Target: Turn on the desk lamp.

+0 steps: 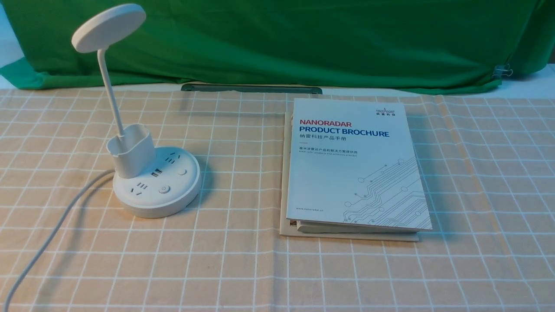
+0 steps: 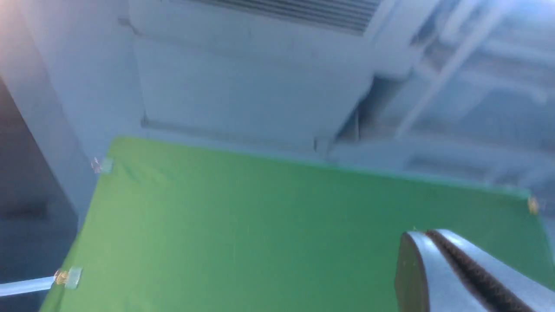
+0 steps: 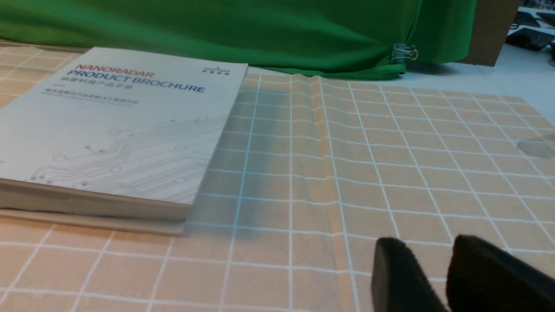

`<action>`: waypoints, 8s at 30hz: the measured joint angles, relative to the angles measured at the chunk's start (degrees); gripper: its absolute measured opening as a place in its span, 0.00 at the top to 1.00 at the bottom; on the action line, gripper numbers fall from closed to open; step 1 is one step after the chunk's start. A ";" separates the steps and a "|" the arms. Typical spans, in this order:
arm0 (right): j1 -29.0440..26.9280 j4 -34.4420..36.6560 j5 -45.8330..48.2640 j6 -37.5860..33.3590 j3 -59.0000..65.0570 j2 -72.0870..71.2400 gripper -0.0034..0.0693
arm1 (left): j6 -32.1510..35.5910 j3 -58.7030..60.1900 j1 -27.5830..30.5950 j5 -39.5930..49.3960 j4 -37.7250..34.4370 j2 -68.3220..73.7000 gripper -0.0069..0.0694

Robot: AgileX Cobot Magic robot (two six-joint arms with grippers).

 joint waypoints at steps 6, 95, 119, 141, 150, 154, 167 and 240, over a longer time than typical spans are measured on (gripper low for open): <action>0.00 0.00 0.00 0.00 0.00 0.00 0.62 | 0.16 -16.93 0.05 33.49 3.56 14.00 0.91; 0.00 0.00 0.00 0.00 0.00 0.00 0.62 | -0.98 -53.26 -11.90 51.05 -3.65 109.96 0.91; 0.00 0.00 0.00 0.00 0.00 0.00 0.62 | 48.82 -33.17 -11.95 78.78 -57.49 82.06 0.91; 0.00 0.00 0.00 0.00 0.00 0.00 0.62 | 48.53 -19.73 -11.95 46.20 -25.77 46.96 0.91; 0.00 0.00 0.00 0.00 0.00 0.00 0.62 | 37.14 -8.78 -11.95 40.57 -14.83 19.92 0.91; 0.00 0.00 0.00 0.00 0.00 0.00 0.62 | 32.00 -1.86 -11.83 37.91 -11.27 11.07 0.91; 0.00 0.00 0.06 0.00 0.00 0.00 0.62 | 8.82 20.39 1.99 37.40 -10.57 -1.08 0.91; 0.00 0.00 0.01 0.00 0.00 0.00 0.62 | 10.72 20.51 2.33 38.68 -13.41 -1.37 0.91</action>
